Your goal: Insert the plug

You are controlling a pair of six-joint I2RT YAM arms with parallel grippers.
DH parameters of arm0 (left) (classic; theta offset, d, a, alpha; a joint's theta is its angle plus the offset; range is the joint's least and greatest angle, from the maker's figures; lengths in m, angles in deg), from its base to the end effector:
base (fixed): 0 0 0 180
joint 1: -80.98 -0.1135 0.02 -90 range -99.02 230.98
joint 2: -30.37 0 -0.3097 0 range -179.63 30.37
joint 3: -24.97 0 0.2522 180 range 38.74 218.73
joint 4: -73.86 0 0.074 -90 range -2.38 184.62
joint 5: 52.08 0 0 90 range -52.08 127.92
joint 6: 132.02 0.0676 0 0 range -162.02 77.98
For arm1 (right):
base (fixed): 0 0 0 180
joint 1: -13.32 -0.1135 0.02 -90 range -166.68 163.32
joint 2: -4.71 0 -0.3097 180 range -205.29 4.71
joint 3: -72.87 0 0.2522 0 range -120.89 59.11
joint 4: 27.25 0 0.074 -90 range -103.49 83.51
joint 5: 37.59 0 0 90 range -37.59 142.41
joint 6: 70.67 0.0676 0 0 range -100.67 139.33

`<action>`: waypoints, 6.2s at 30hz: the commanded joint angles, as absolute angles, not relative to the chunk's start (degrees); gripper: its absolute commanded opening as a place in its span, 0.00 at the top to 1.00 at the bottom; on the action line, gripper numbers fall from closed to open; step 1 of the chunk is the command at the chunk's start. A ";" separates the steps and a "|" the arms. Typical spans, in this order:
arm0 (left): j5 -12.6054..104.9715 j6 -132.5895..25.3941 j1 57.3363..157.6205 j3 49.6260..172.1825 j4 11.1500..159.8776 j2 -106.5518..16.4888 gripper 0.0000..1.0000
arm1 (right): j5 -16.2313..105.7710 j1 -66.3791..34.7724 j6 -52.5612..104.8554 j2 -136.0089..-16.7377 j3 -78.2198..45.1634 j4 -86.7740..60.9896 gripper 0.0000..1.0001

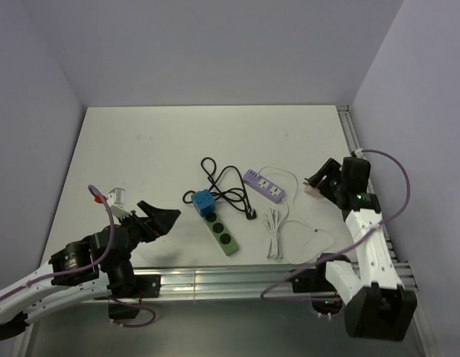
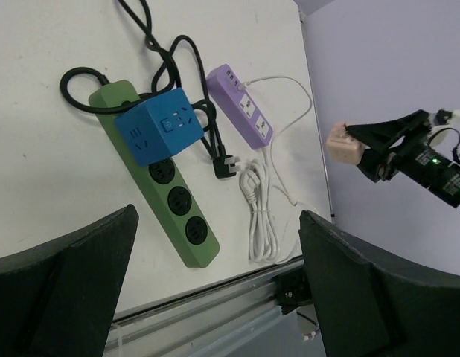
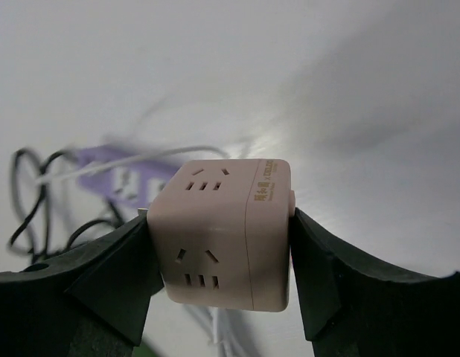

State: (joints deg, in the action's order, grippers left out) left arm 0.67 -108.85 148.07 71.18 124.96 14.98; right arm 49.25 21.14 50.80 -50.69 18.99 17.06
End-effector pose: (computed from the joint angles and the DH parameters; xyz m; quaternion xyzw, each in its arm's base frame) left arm 0.0602 -0.0374 0.2806 -0.1808 0.7780 -0.3959 0.4531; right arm 0.1935 -0.0228 0.2602 0.3016 0.8758 0.1020 0.3626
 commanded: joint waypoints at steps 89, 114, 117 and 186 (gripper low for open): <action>36.07 -113.15 134.86 65.11 81.83 -6.55 1.00 | 82.73 -67.19 58.52 -32.83 23.78 -4.54 0.00; 62.79 -95.81 134.33 68.97 68.72 -10.76 1.00 | 23.33 -44.51 60.82 -41.00 22.10 -11.89 0.11; 64.72 -95.72 134.24 68.88 67.14 -11.11 1.00 | 22.36 -43.98 61.43 -39.42 23.86 -13.22 0.12; 3.03 -105.21 134.15 75.65 123.57 13.23 0.06 | 48.09 -37.12 50.71 -65.51 2.25 22.62 1.00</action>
